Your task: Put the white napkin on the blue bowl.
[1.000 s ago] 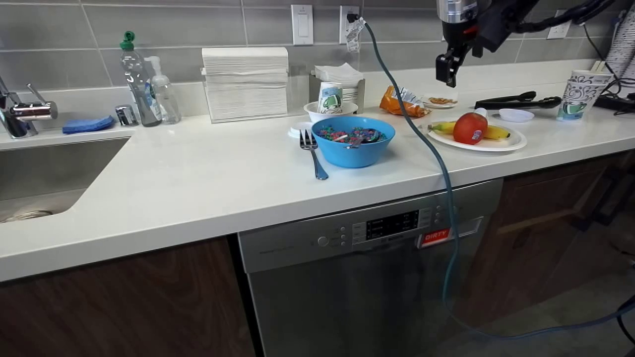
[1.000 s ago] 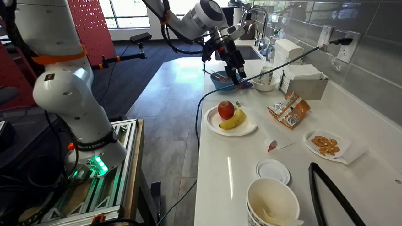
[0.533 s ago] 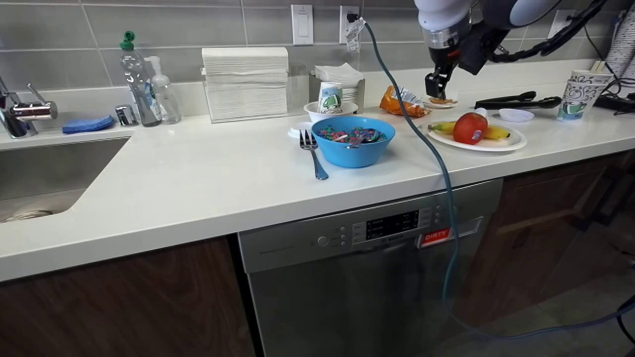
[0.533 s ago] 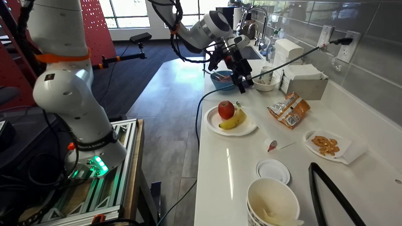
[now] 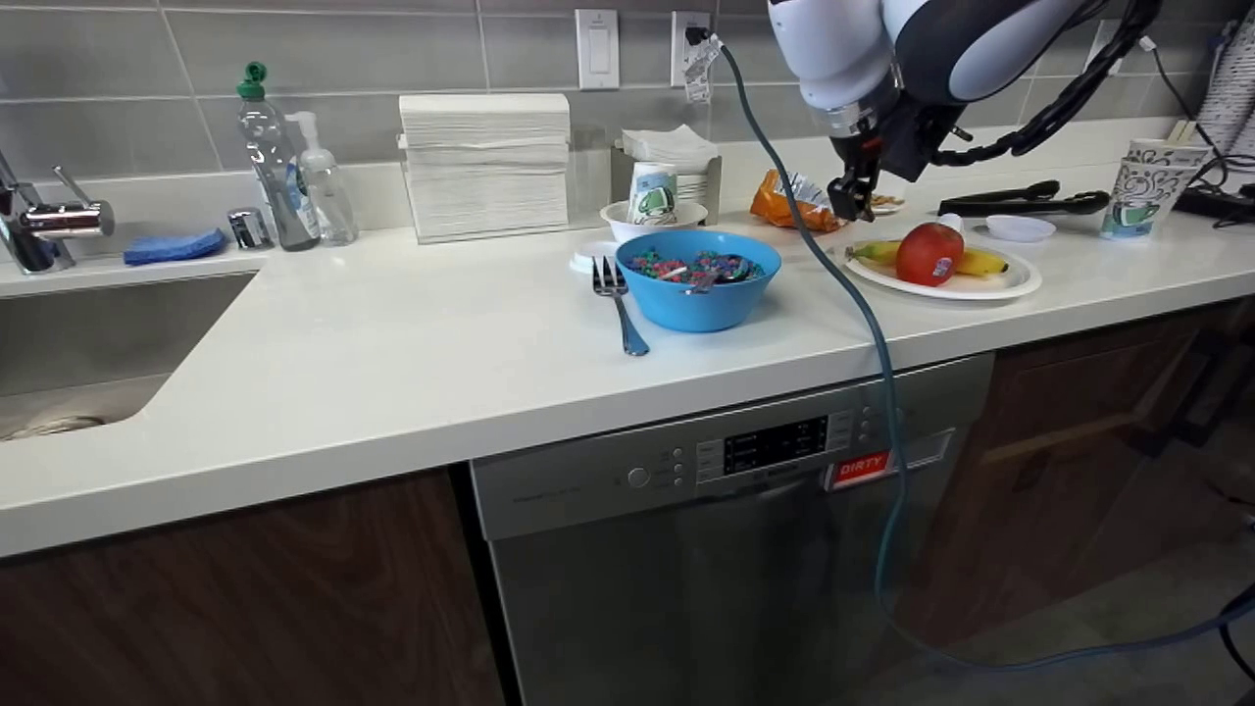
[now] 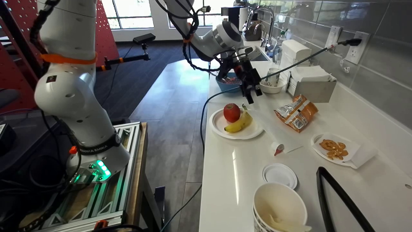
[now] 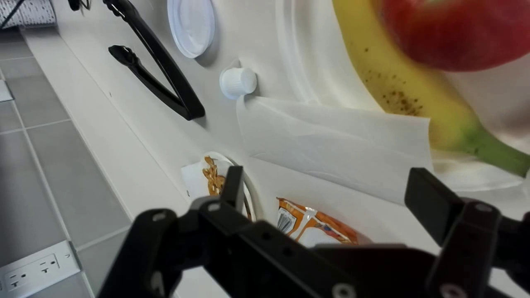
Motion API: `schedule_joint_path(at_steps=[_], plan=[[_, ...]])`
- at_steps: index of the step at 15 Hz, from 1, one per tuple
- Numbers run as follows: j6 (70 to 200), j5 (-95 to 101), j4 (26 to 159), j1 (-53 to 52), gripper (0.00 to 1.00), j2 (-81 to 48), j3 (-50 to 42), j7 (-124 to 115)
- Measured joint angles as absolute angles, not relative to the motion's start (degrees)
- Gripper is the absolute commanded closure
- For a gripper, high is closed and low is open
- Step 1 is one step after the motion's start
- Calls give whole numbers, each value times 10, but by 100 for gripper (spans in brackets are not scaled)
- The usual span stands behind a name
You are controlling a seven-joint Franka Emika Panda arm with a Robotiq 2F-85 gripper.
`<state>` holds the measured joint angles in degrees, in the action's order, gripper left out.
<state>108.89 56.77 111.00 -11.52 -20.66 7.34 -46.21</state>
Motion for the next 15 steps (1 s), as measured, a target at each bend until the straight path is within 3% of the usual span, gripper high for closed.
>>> schedule_joint_path(at_steps=[10,12,13,15], plan=[[1067,555,1077,-126,0,-252,72,-441],[1063,555,1074,-126,6,-257,70,-434],[1063,555,1073,-126,13,-259,70,-431],[1063,555,1069,-126,13,-264,69,-422]])
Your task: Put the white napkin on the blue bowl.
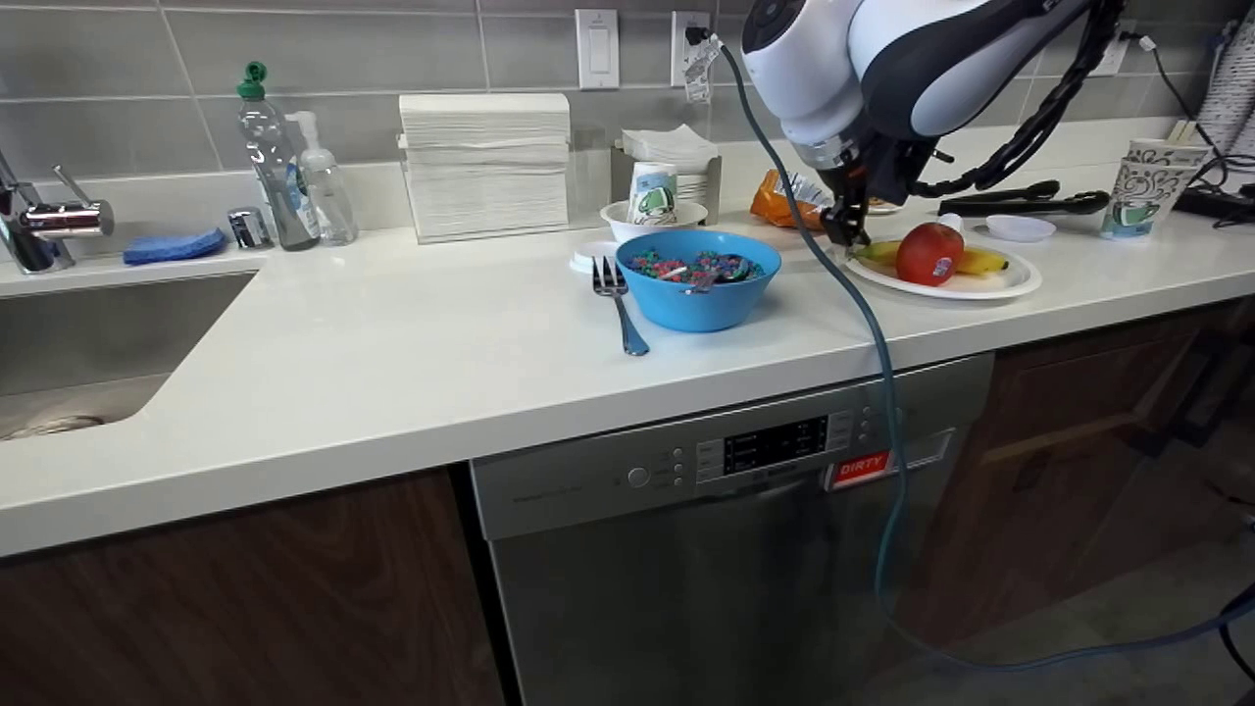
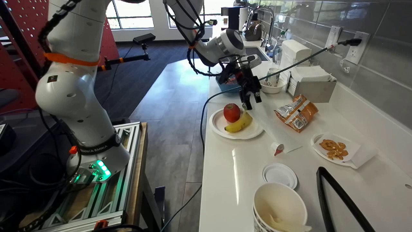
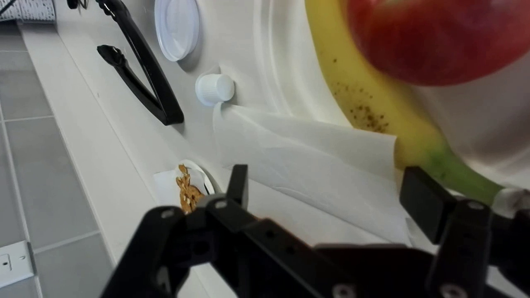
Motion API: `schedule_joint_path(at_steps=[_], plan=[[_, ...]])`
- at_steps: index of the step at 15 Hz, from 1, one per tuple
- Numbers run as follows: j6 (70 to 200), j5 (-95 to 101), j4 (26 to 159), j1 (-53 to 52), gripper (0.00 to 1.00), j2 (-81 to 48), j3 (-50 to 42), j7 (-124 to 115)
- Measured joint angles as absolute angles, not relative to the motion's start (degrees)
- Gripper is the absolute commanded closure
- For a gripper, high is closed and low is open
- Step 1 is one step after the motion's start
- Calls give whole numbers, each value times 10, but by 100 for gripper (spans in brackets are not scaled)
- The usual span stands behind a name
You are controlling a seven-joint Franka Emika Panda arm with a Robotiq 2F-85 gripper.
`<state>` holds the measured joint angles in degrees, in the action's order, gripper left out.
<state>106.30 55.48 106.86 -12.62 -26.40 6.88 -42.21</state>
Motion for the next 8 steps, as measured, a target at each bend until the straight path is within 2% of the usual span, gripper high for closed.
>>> schedule_joint_path(at_steps=[2,4,8], plan=[[1063,554,1064,-126,8,-268,69,-412],[1063,553,1062,-126,9,-270,68,-404],[1063,551,1058,-126,23,-274,66,-388]])
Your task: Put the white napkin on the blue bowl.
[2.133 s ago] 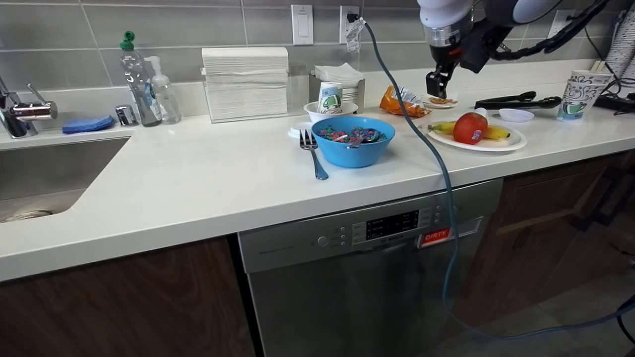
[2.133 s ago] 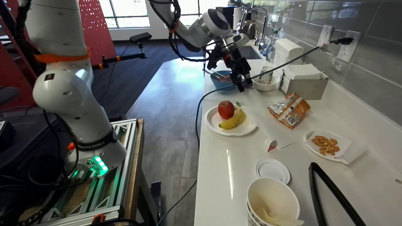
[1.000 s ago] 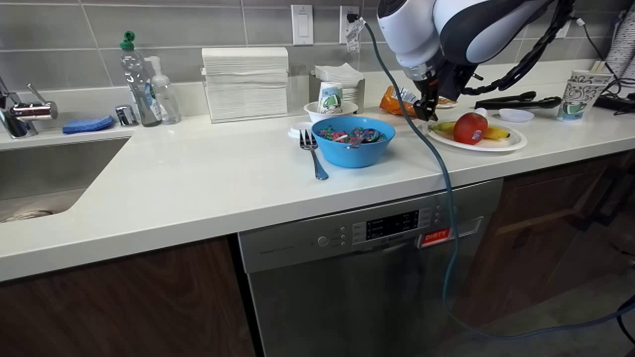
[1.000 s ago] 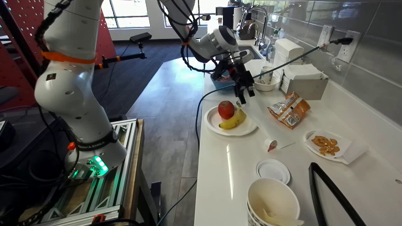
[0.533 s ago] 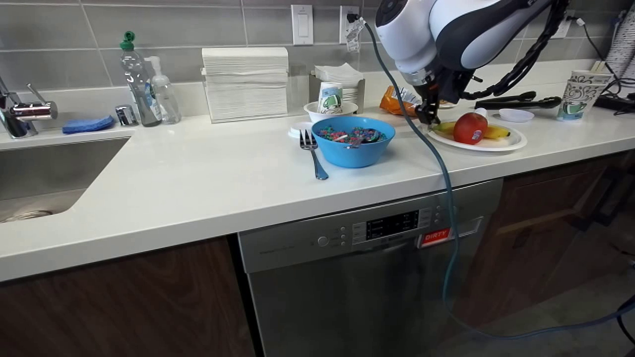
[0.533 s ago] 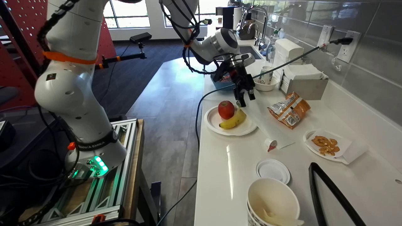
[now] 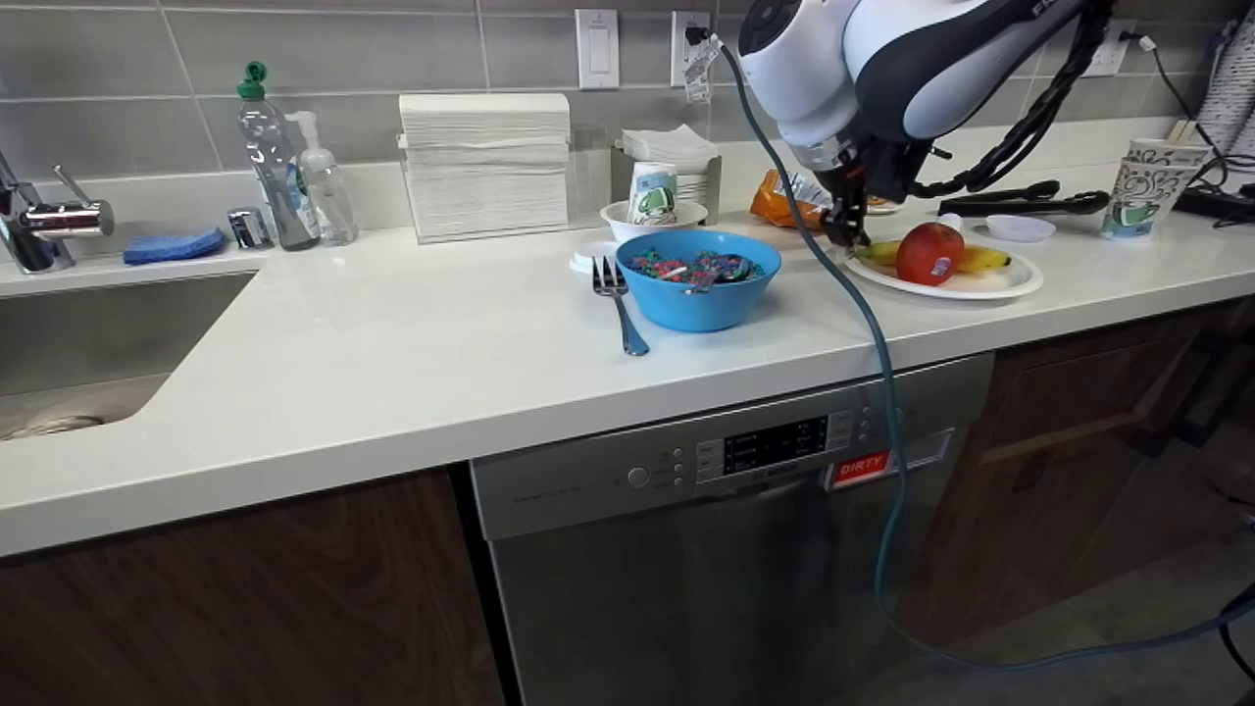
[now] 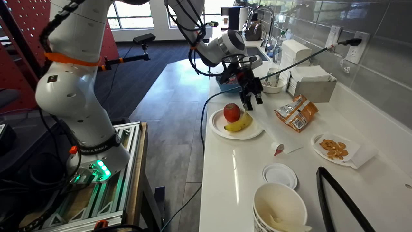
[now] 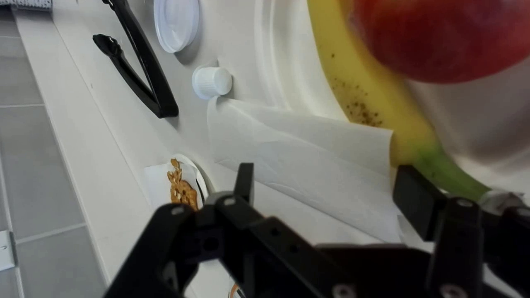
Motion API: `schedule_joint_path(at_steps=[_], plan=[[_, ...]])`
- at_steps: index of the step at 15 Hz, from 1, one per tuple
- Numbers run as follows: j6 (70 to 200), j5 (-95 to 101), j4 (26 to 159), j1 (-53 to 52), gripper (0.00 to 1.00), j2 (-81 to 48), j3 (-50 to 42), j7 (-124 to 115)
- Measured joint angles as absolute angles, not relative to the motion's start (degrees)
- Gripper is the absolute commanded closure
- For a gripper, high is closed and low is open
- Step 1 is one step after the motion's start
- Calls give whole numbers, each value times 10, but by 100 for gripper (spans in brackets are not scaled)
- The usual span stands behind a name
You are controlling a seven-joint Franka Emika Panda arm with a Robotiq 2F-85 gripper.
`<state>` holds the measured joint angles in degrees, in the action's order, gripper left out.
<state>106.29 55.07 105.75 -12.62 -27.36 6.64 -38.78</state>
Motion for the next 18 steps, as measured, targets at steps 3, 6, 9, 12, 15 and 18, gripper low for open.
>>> schedule_joint_path(at_steps=[3,6,9,12,15,18], plan=[[1063,550,1055,-126,24,-276,64,-377],[1063,551,1053,-126,23,-280,60,-359],[1063,554,1049,-126,29,-284,59,-331],[1071,555,1046,-126,42,-290,59,-293],[1083,553,1043,-123,47,-295,59,-252],[1091,550,1038,-117,62,-300,59,-218]])
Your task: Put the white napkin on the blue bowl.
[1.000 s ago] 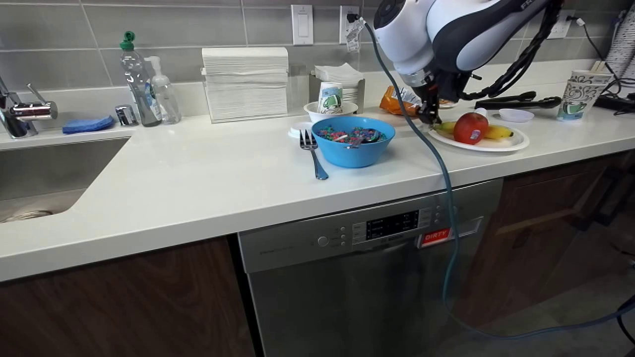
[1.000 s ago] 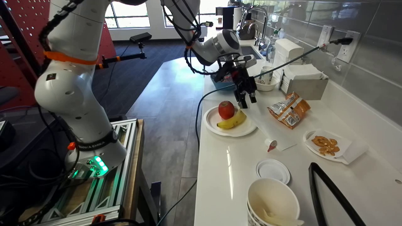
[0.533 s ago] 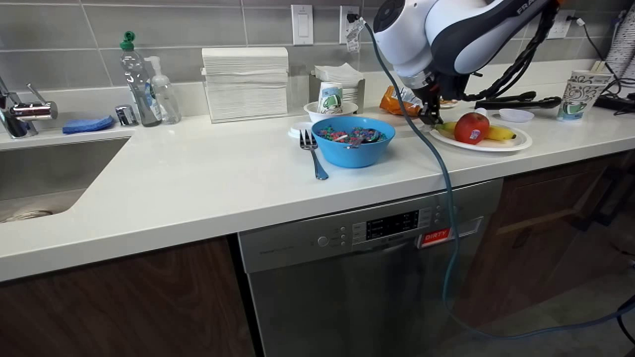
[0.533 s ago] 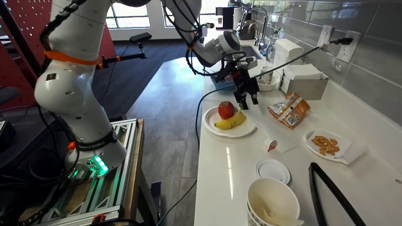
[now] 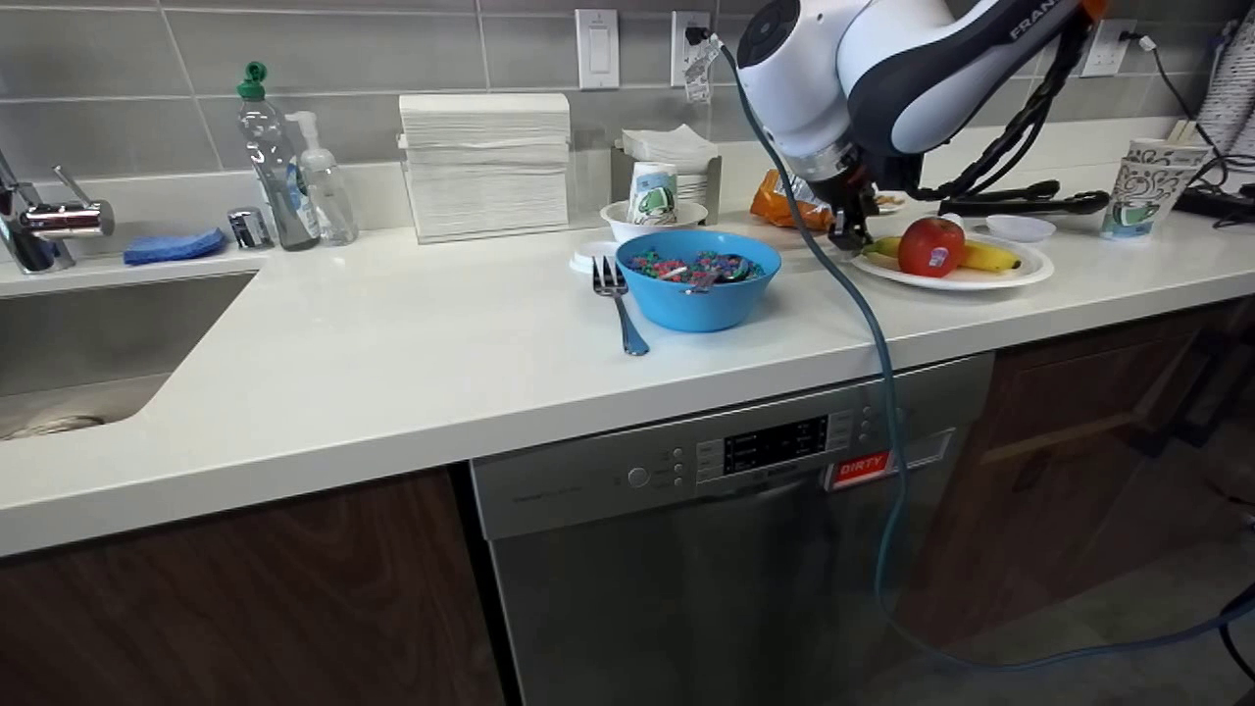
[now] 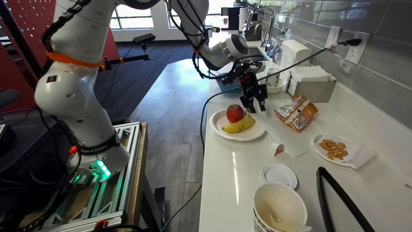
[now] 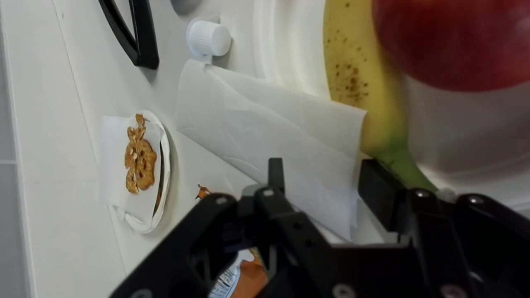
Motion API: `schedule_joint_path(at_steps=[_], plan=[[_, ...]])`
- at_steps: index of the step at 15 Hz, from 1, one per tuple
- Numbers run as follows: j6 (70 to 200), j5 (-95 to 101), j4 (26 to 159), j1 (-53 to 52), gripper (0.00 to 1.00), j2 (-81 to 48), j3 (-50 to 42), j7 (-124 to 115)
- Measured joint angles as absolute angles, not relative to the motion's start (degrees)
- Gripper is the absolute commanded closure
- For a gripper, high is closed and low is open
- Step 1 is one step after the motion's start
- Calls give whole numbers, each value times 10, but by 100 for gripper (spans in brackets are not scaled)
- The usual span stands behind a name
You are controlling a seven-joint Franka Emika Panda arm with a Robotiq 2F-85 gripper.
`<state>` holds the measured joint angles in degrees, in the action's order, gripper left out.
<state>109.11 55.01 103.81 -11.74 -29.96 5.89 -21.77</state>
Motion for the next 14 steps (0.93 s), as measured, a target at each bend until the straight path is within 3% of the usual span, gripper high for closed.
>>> schedule_joint_path(at_steps=[2,3,14], plan=[[1103,540,1036,-110,90,-303,59,-196],[1111,531,1036,-106,97,-304,59,-186],[1177,424,1040,-68,99,-289,53,-113]])
